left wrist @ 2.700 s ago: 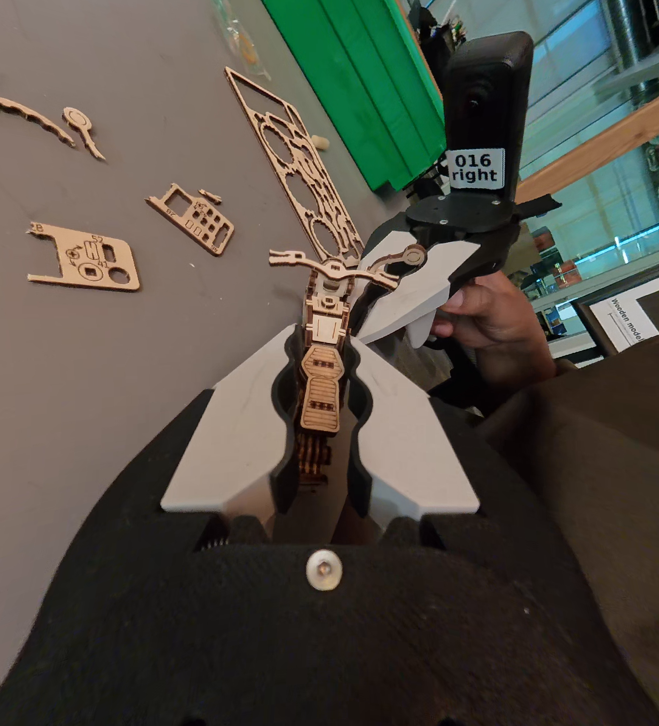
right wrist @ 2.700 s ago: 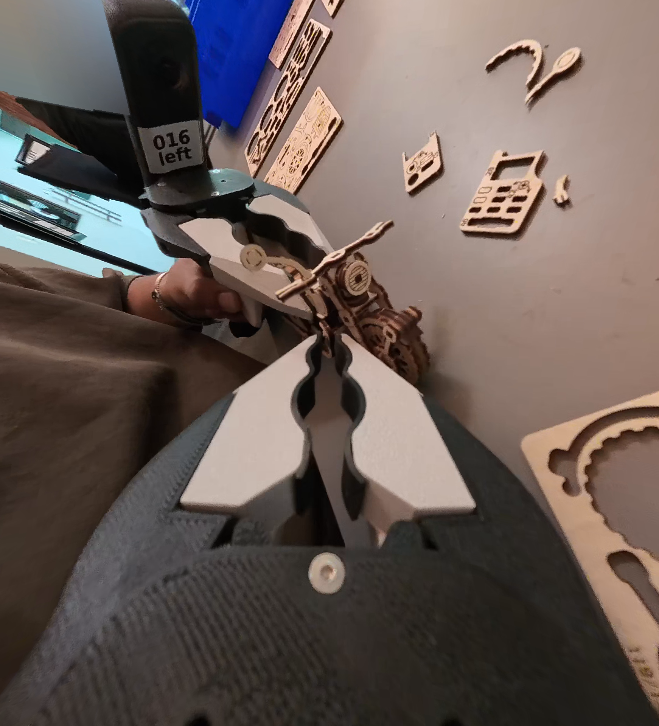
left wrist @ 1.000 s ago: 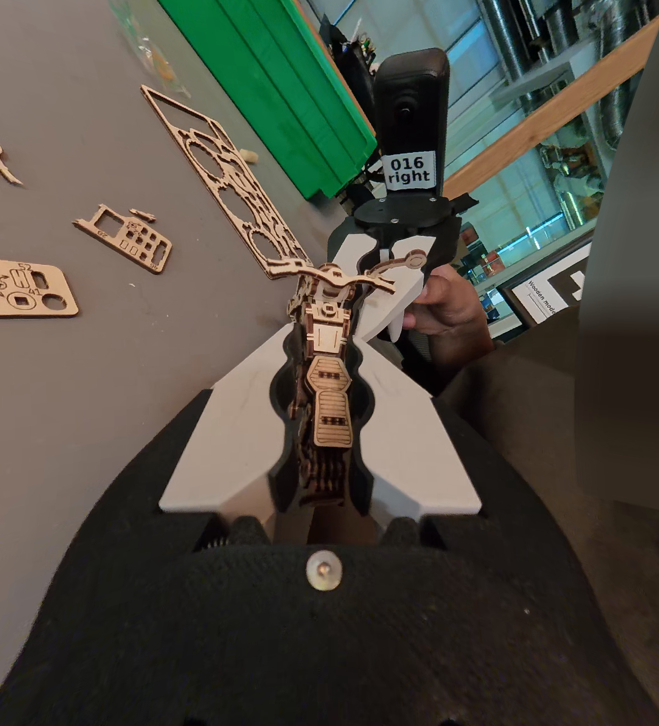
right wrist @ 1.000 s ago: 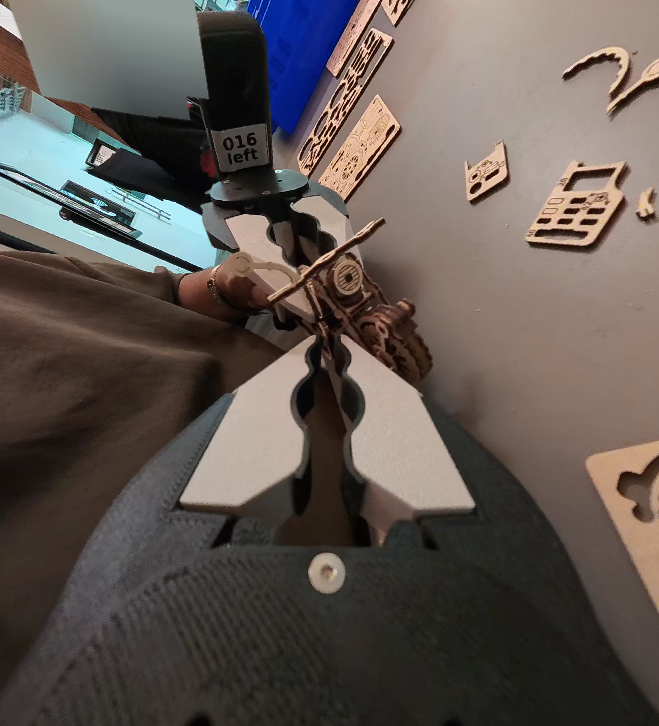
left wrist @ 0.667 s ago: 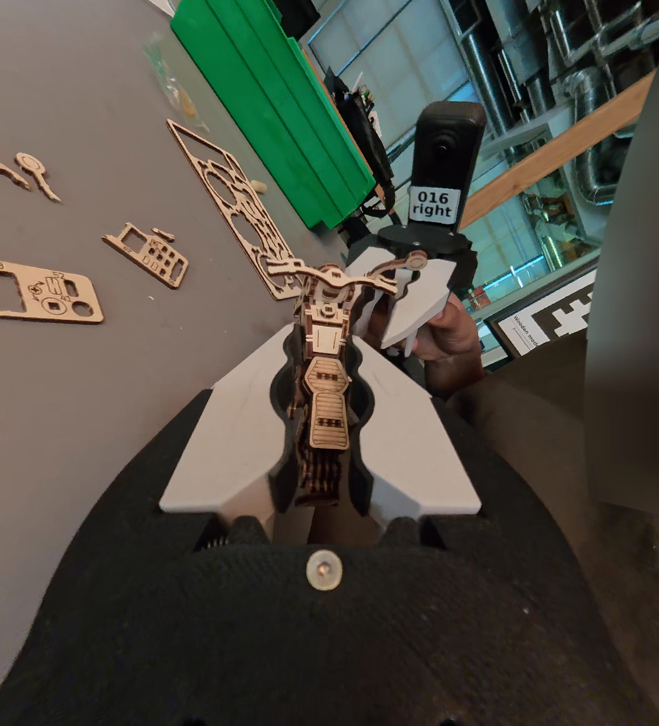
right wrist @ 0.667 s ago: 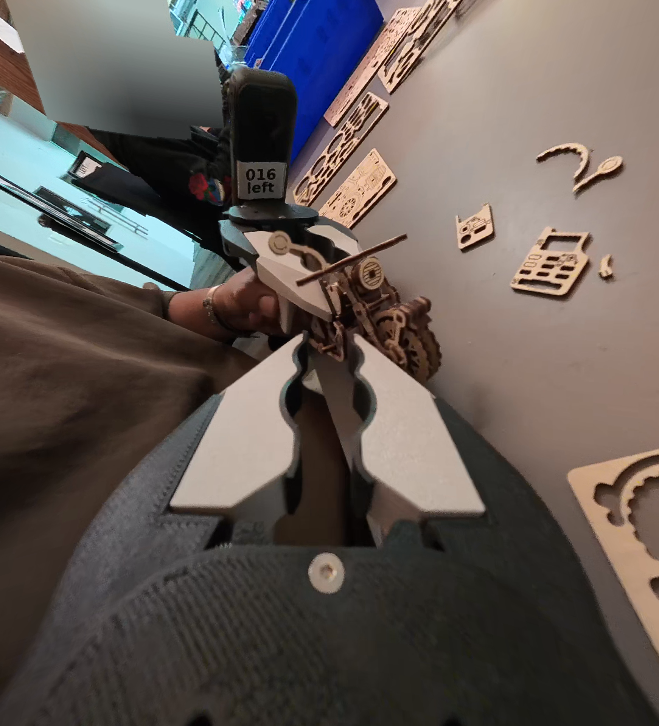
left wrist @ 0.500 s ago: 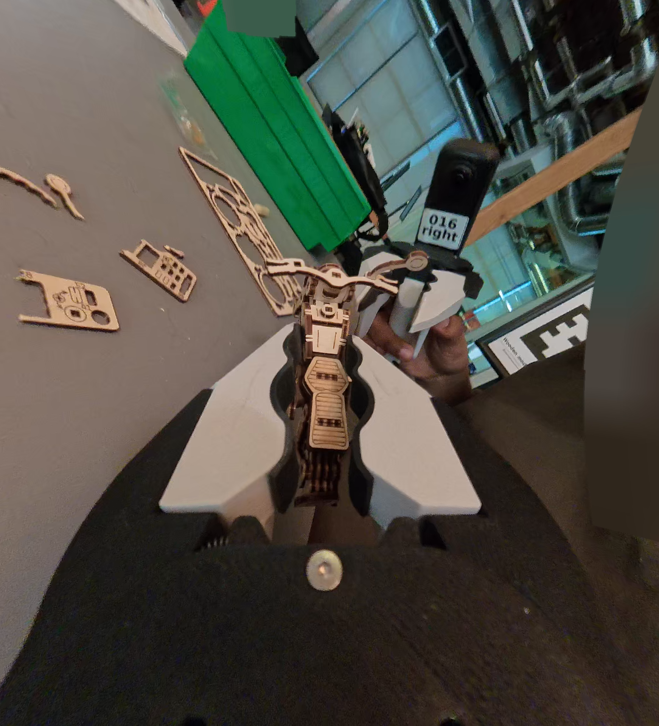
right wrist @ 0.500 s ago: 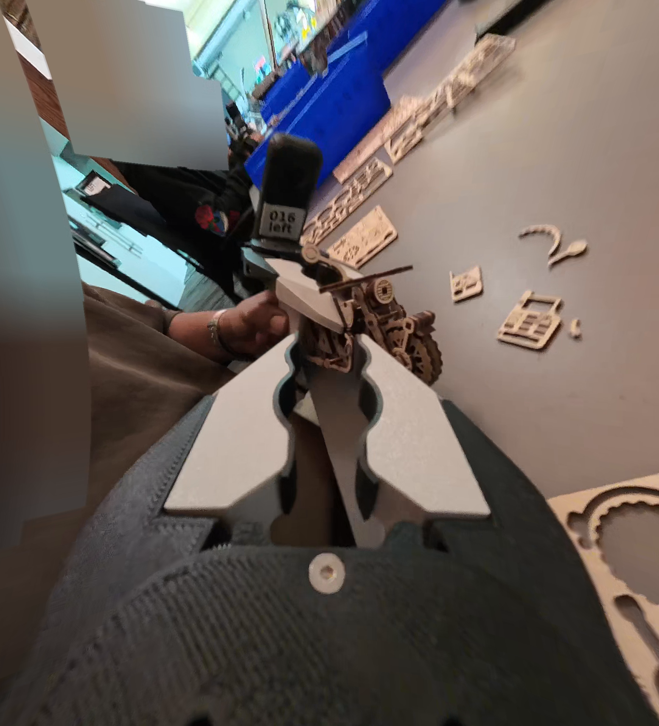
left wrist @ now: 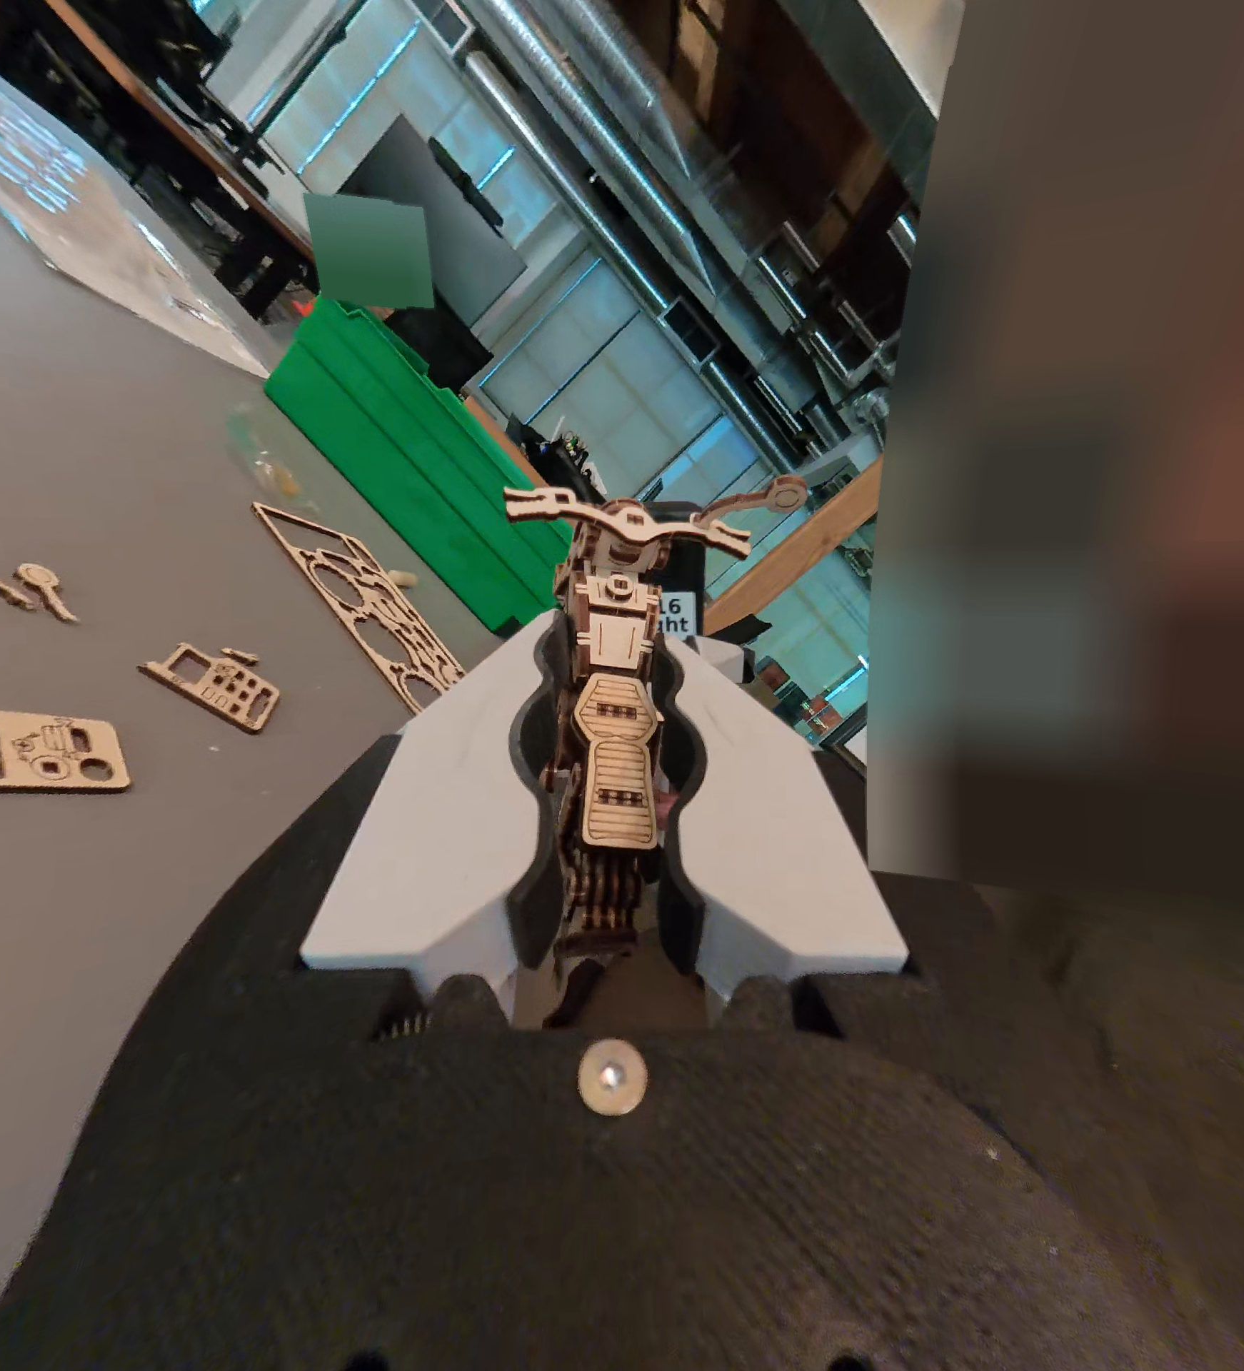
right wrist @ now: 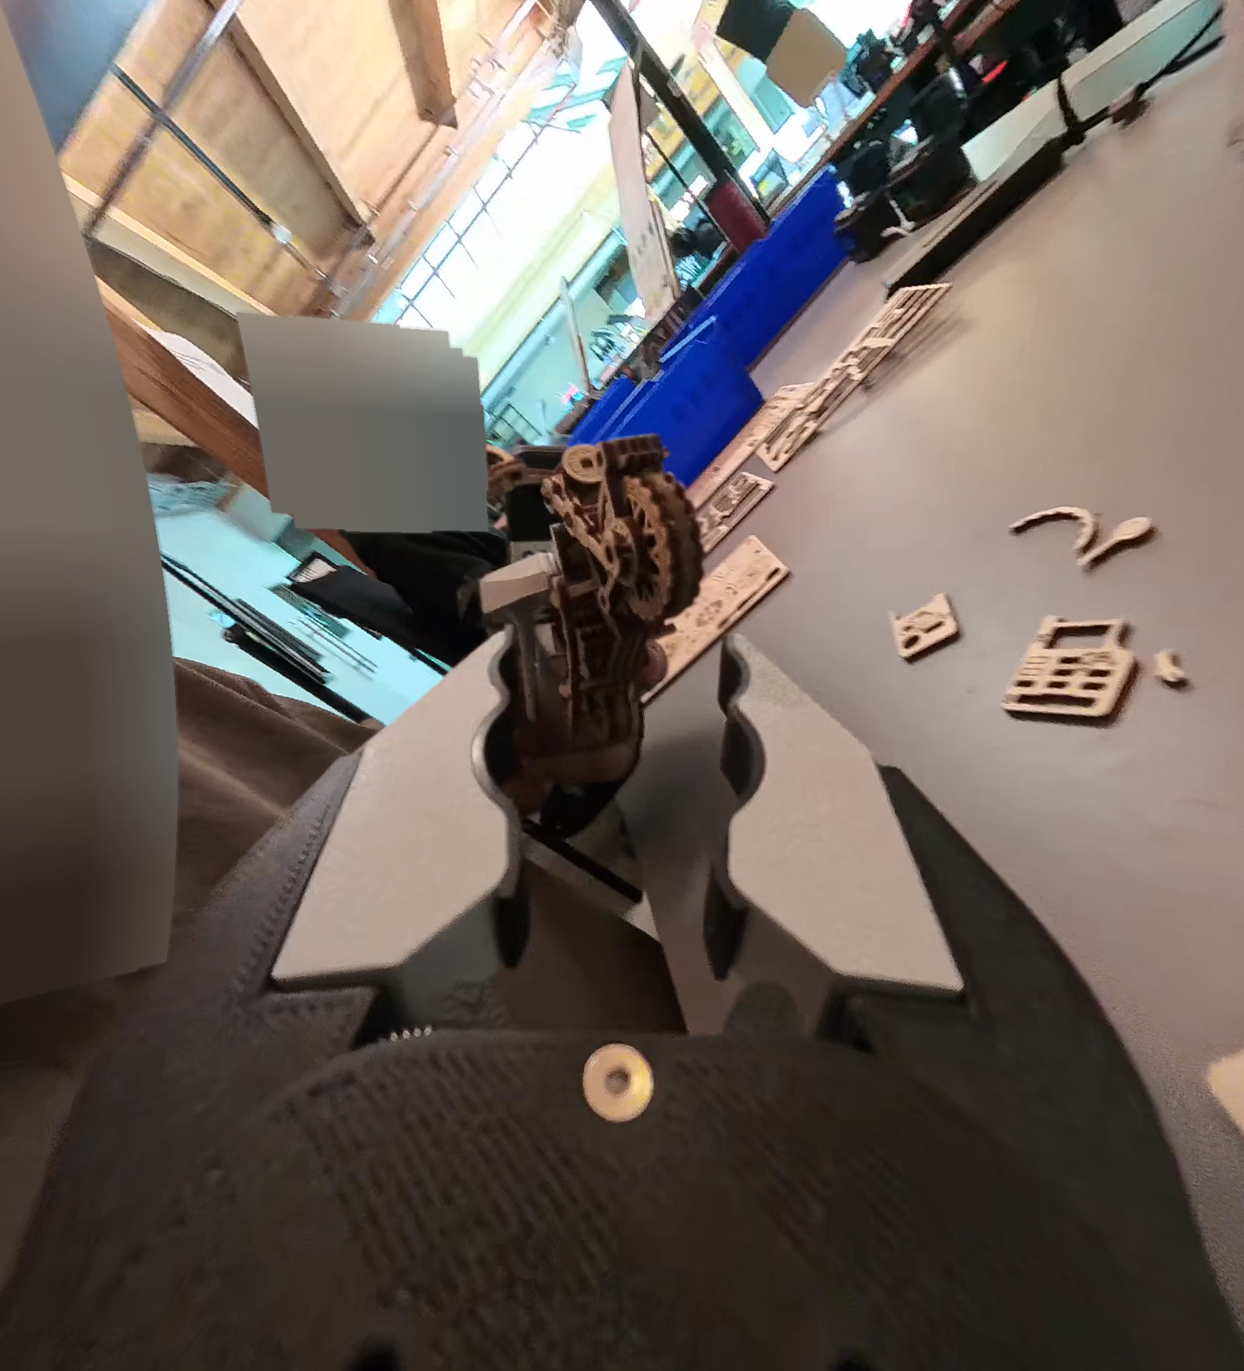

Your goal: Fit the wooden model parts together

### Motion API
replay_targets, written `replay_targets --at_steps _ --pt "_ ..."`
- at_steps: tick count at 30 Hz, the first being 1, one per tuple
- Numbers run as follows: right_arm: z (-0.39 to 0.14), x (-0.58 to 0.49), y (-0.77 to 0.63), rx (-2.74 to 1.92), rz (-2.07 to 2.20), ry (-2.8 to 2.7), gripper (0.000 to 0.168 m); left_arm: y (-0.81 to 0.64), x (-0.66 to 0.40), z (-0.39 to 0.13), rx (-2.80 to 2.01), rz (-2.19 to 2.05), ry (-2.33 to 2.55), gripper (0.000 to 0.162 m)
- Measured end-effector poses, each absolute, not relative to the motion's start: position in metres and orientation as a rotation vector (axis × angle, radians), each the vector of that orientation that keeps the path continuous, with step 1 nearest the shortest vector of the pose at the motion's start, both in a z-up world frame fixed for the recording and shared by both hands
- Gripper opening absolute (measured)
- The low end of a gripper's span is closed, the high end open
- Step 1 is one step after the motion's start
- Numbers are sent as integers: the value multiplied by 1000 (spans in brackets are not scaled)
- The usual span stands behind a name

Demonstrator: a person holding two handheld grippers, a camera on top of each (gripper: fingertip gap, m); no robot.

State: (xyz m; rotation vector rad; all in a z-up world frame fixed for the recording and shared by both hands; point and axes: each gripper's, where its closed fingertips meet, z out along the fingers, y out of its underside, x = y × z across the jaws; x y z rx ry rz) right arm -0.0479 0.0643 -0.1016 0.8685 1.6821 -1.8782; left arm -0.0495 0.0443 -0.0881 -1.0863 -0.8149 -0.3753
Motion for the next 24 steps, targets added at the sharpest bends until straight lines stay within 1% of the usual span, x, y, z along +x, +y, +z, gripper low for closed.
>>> replay_targets --at_steps 1,4,9,12,19,24 --pt "-99 -47 63 861 -1890 1653 52 46 -48 -87 -1086 -382 -807 19" --pt "-95 -48 62 860 -1913 1613 50 50 -44 -84 -1079 -392 -793 19" --pt "-92 -44 58 835 -1912 1574 44 53 -41 -82 -1070 -409 -786 19" --pt "-87 -42 58 809 -1926 1555 32 53 -40 -81 -1066 -412 -781 19" --pt "-85 -38 57 792 -1912 1521 32 52 -37 -79 -1077 -404 -742 19" --pt "-88 -38 57 796 -1900 1517 33 55 -34 -82 -1160 -306 -712 19"
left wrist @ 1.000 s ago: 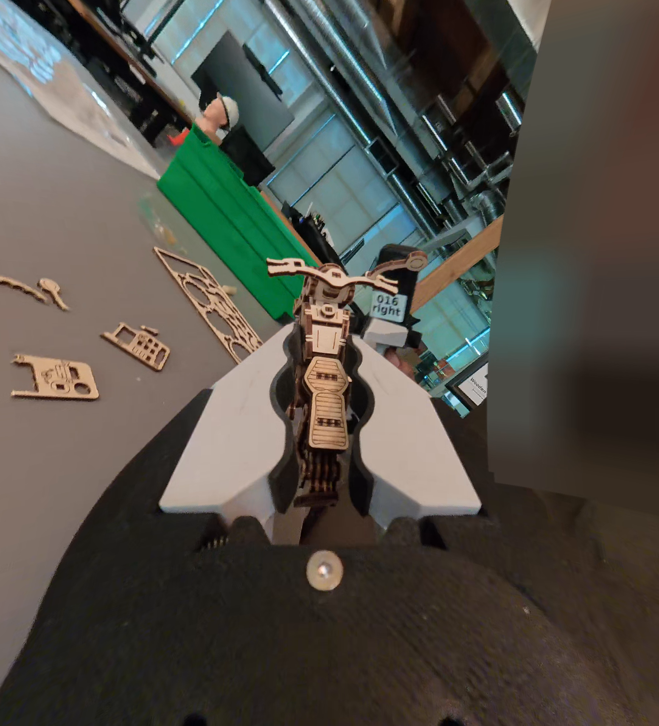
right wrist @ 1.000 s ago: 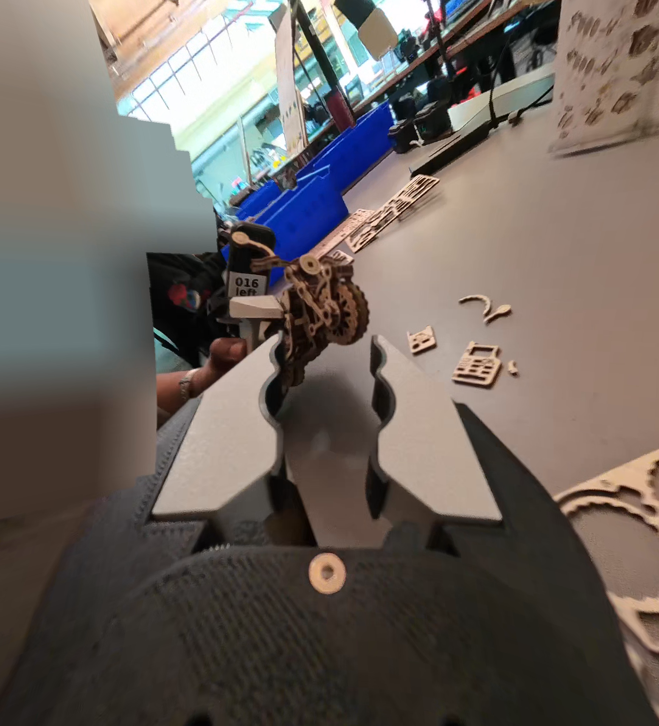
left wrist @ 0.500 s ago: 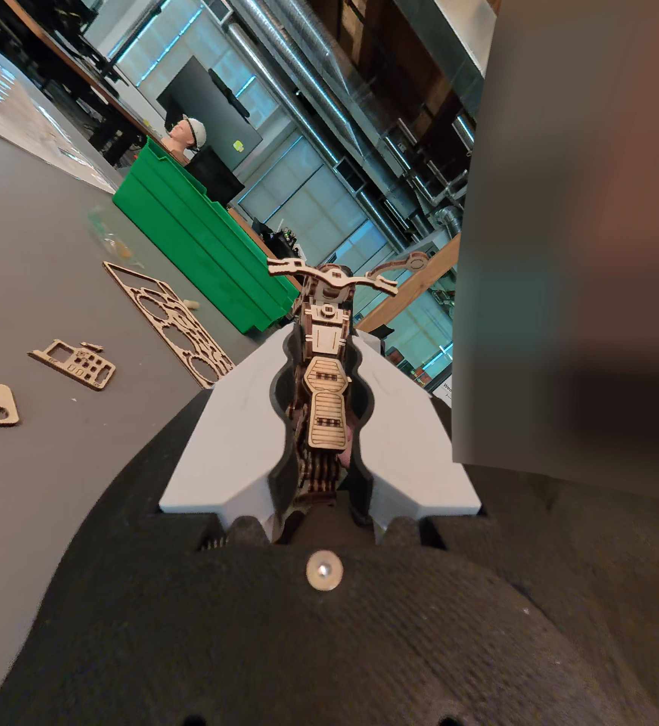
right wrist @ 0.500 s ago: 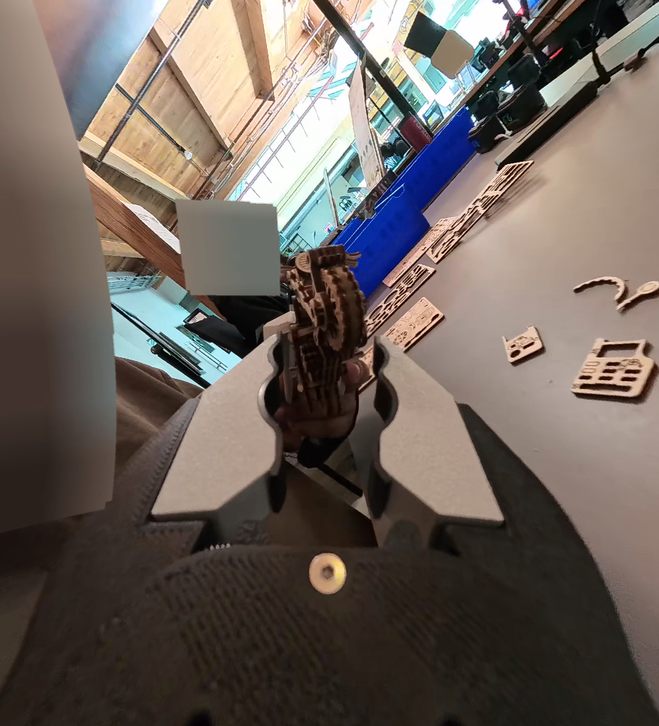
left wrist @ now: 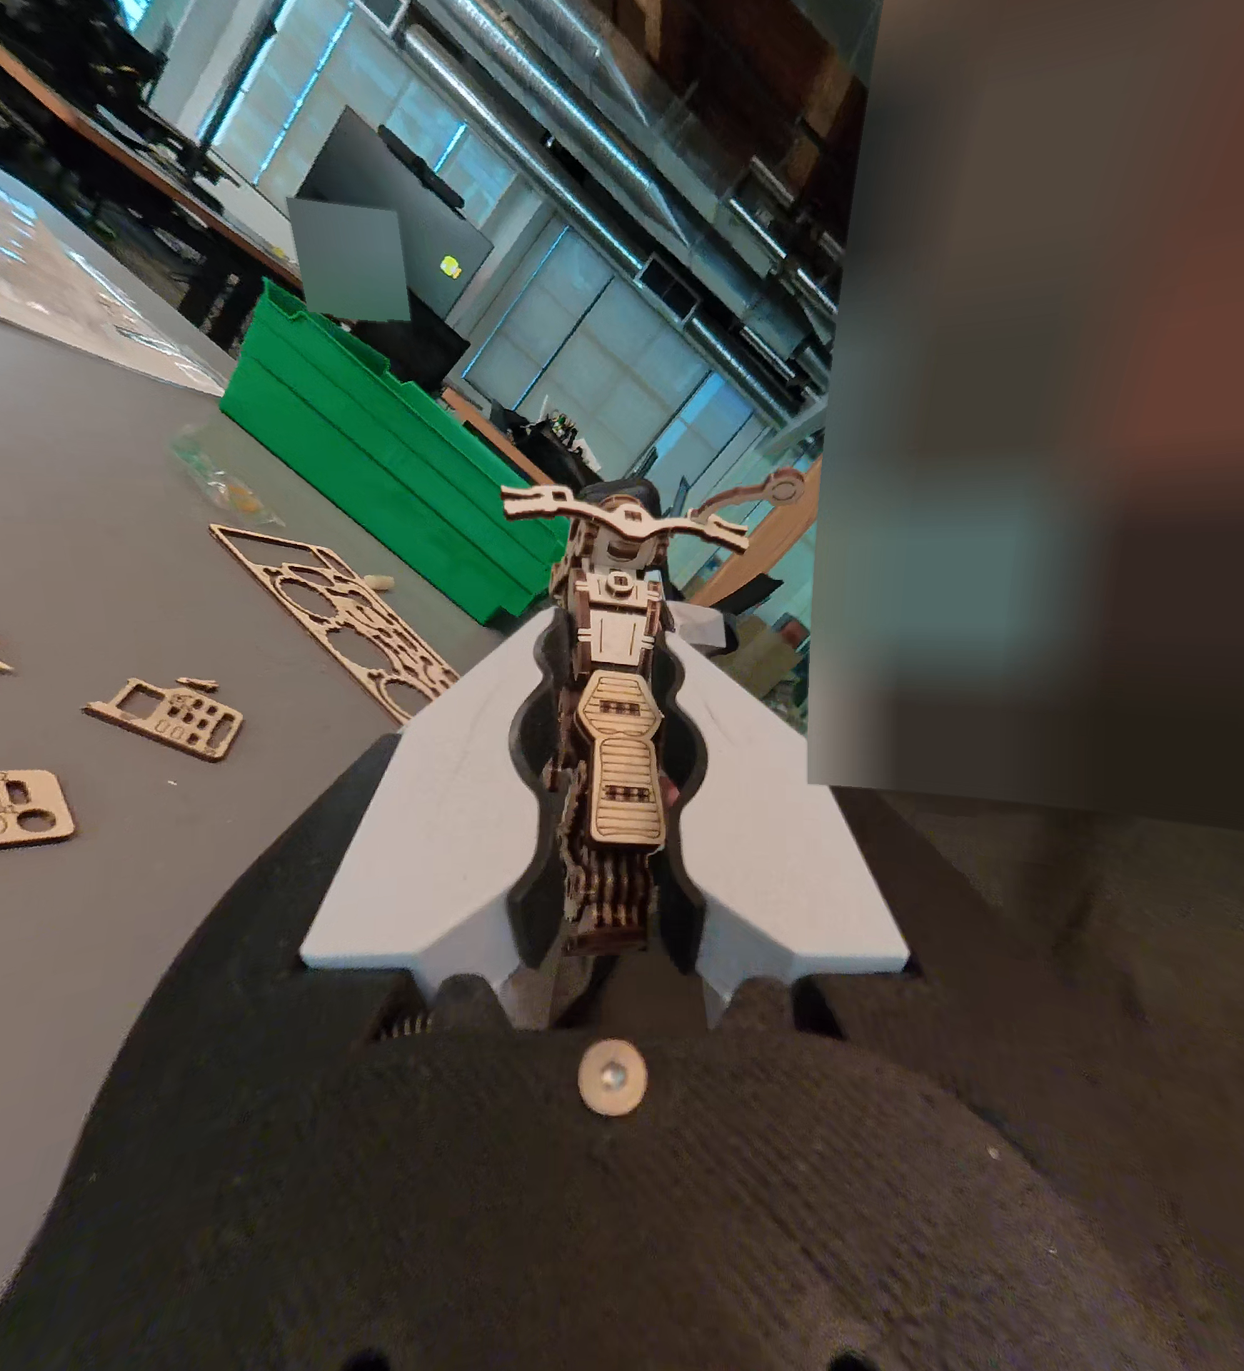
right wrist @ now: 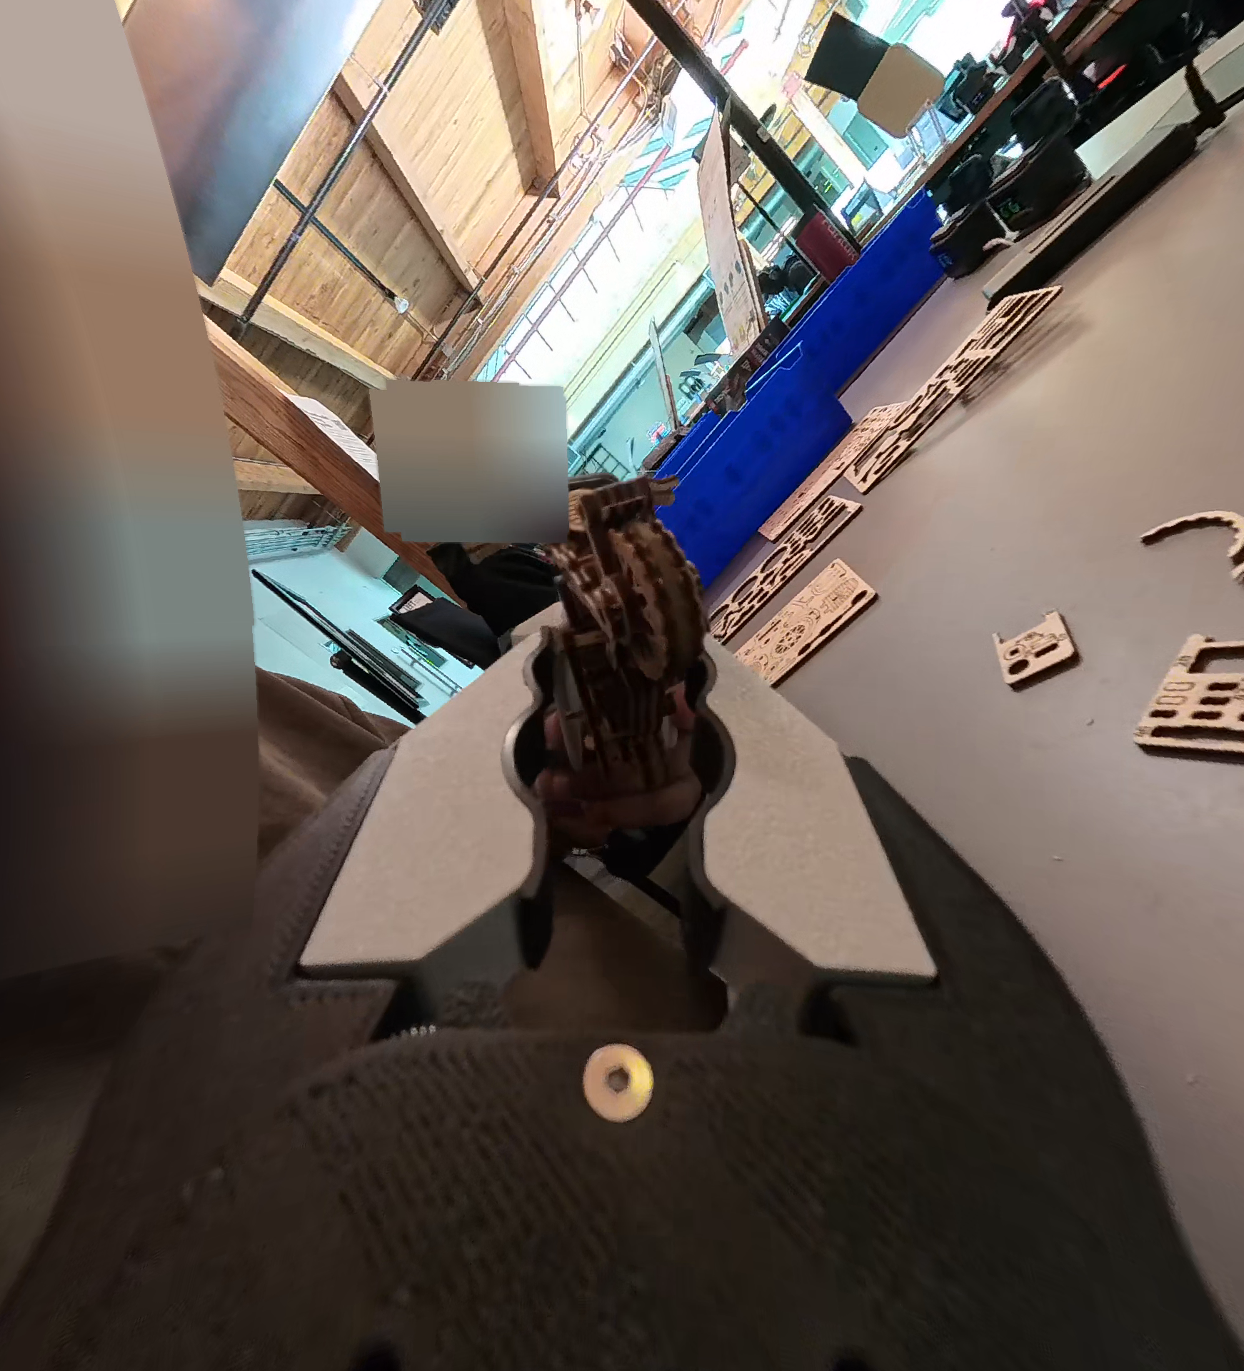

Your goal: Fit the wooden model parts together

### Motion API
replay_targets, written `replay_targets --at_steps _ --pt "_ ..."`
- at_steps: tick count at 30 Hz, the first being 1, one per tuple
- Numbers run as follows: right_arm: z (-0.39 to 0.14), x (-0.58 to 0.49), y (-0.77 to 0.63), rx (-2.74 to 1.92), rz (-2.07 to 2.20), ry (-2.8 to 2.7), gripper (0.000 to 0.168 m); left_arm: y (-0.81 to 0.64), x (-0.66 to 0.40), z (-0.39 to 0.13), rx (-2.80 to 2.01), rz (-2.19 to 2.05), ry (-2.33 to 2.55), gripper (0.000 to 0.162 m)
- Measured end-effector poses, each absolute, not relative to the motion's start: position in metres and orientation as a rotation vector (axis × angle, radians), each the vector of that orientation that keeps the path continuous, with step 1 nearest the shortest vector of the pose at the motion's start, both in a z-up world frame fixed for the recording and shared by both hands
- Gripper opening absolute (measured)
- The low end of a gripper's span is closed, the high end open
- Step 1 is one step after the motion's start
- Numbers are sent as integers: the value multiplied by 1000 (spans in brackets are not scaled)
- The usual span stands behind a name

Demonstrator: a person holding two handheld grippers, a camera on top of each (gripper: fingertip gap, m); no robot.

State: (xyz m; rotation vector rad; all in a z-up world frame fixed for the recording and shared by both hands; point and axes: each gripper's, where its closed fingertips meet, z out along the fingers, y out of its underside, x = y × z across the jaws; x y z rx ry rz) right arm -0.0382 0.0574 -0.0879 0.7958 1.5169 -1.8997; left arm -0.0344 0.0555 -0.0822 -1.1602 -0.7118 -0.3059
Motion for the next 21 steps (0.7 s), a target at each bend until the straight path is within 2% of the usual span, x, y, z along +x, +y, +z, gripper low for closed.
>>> replay_targets --at_steps 21 --pt "-85 -36 58 759 -1895 1524 31 55 -32 -80 -1163 -288 -694 22"
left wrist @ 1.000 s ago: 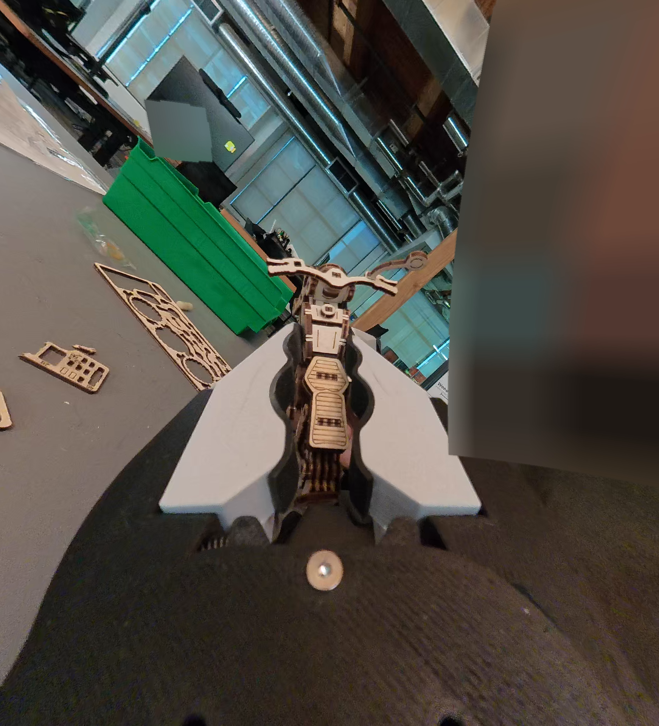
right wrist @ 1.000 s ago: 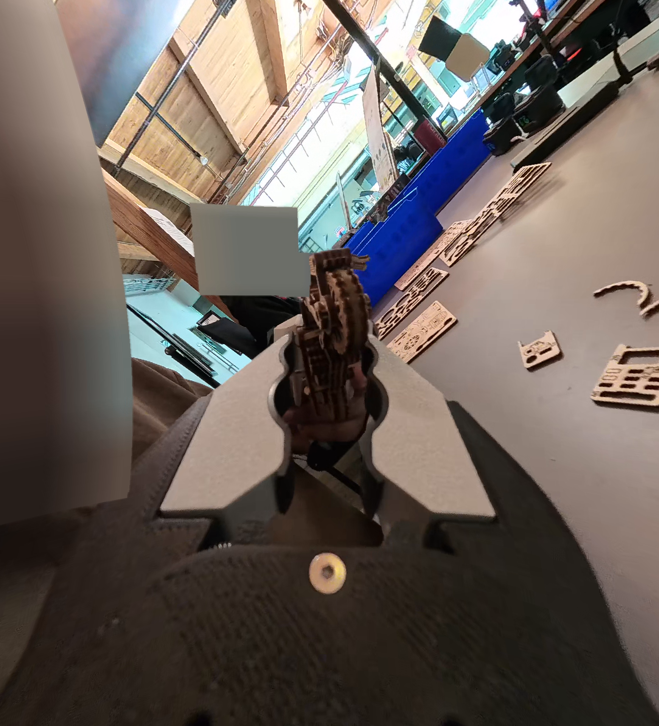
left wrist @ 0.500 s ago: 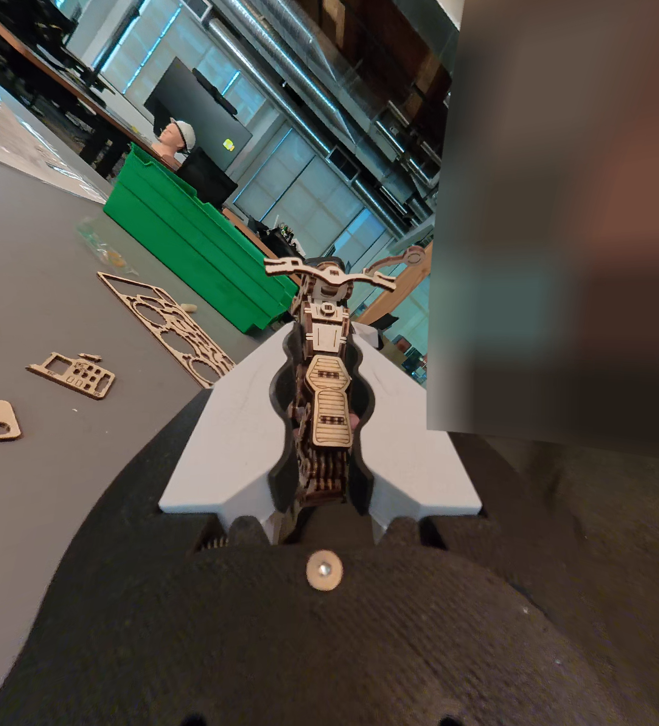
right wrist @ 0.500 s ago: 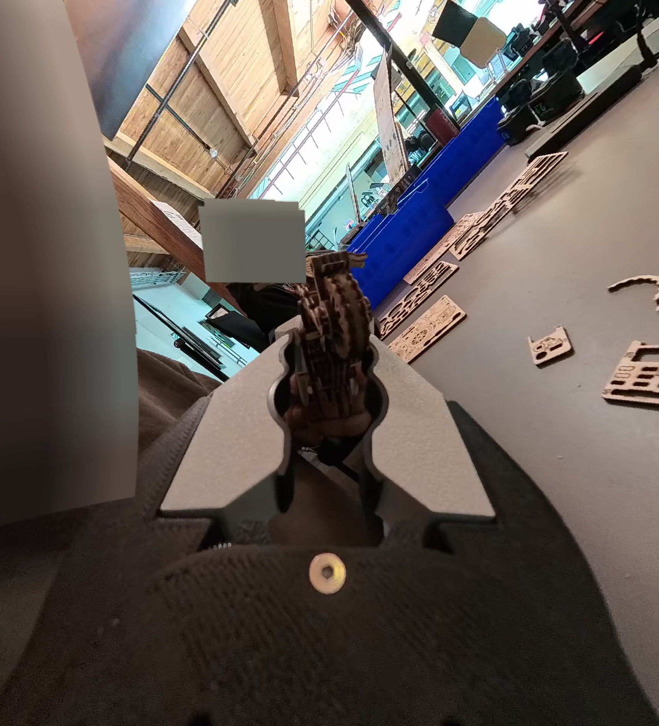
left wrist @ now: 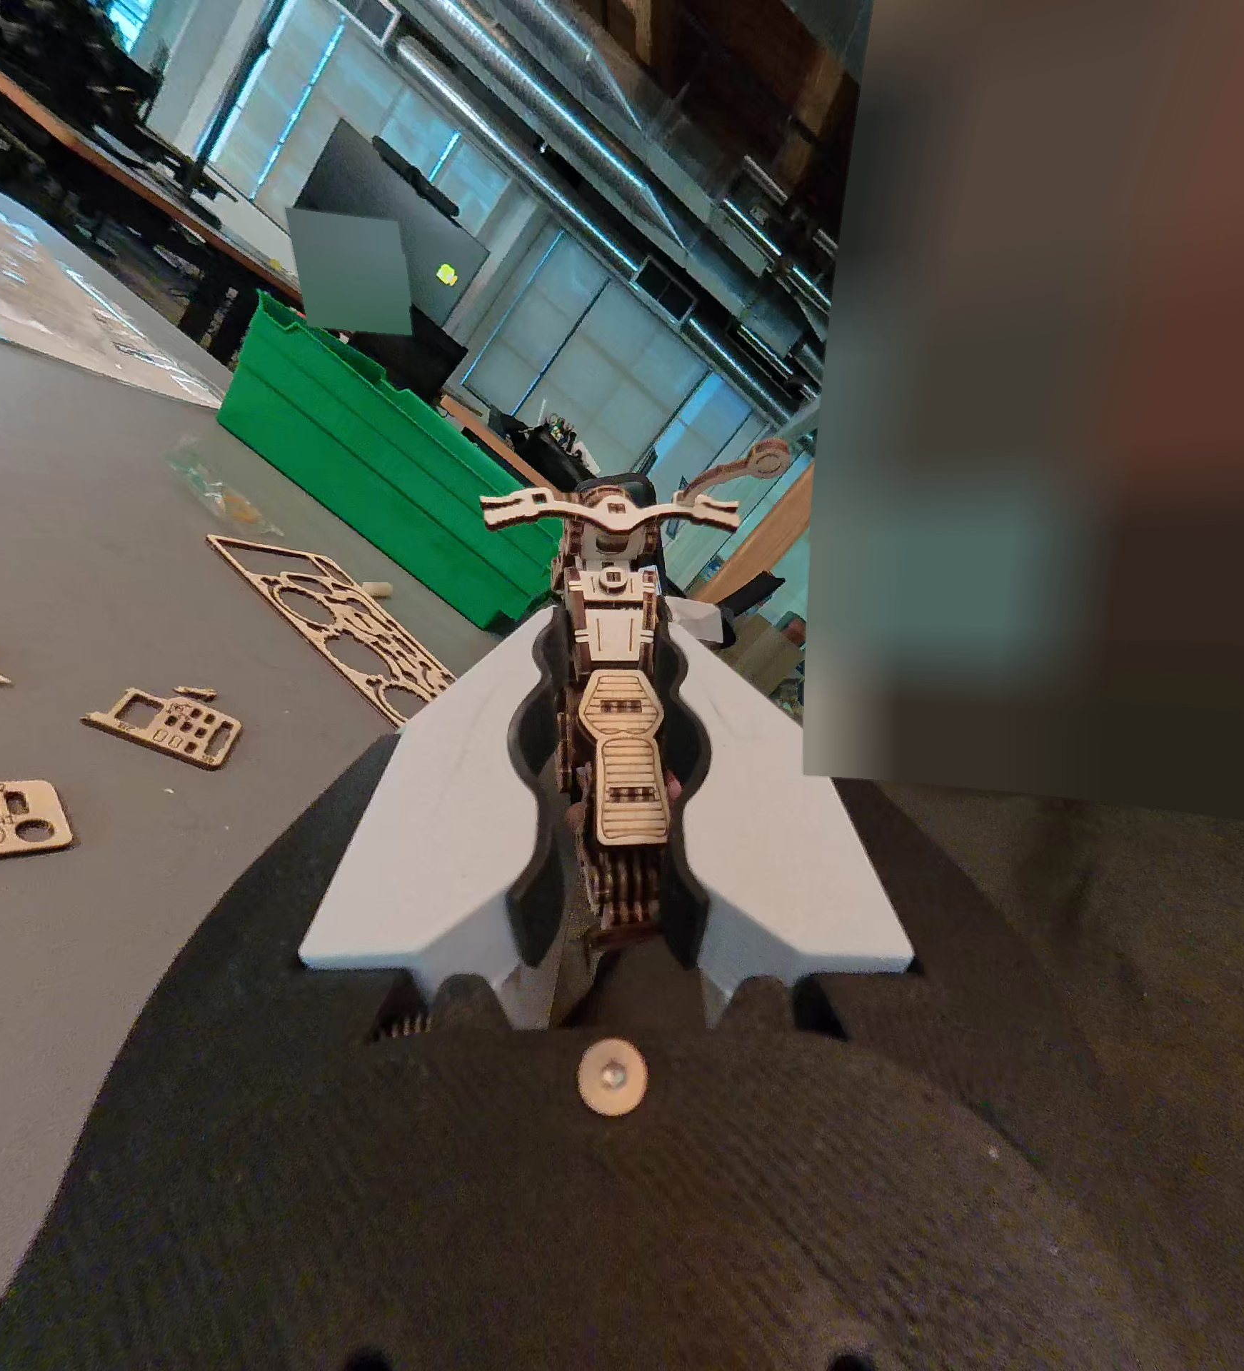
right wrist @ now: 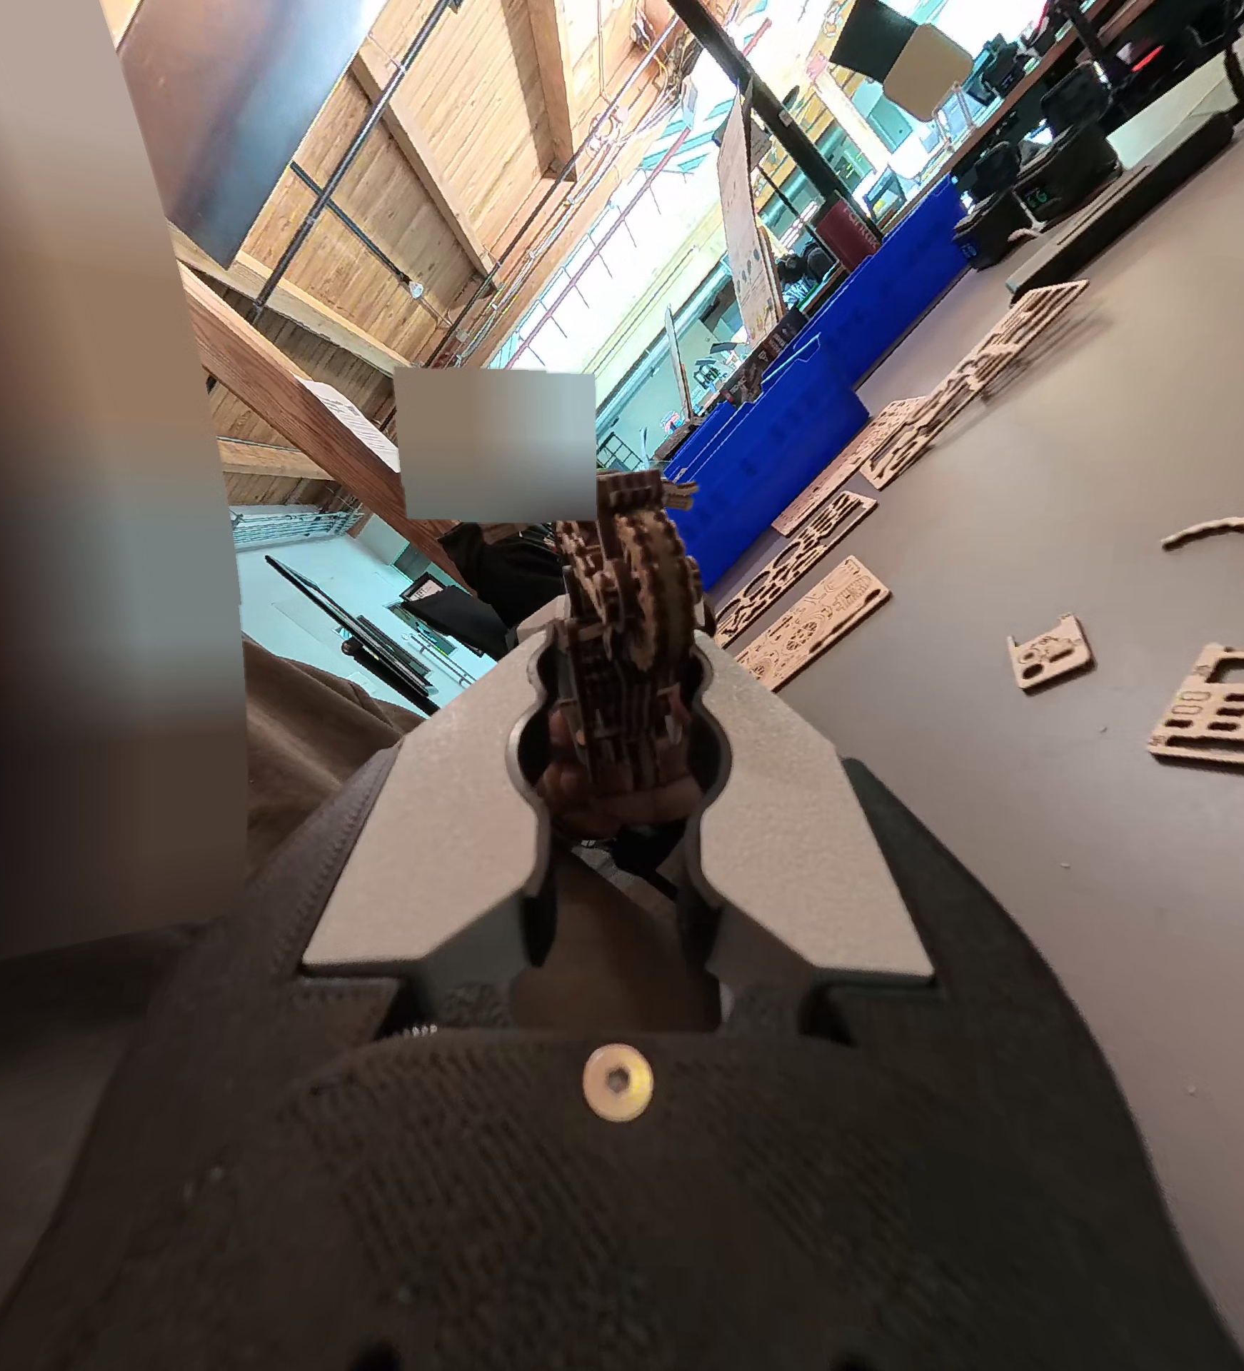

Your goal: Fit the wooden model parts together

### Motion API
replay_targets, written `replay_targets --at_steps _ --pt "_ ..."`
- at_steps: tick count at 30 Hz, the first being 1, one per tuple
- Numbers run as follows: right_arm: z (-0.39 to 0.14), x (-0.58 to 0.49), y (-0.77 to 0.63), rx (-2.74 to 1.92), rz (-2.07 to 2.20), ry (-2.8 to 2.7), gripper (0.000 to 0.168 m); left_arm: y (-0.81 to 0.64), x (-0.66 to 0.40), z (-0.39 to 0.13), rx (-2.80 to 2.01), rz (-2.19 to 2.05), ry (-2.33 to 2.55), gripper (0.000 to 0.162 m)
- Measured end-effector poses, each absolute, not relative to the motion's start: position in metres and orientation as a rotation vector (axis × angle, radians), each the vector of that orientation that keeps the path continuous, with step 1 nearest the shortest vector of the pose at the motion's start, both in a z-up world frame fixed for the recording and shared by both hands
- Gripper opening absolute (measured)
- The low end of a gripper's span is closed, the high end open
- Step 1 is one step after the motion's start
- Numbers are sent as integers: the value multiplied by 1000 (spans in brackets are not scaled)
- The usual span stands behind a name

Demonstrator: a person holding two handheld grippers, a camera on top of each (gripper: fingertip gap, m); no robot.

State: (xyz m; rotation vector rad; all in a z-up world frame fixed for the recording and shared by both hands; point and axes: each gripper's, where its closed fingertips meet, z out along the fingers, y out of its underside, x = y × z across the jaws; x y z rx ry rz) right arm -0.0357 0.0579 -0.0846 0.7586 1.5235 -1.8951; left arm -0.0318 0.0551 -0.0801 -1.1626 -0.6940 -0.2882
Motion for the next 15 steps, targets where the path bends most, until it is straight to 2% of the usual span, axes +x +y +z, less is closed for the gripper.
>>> replay_targets --at_steps 15 --pt "-85 -34 59 752 -1882 1580 31 57 -30 -83 -1218 -216 -675 24"
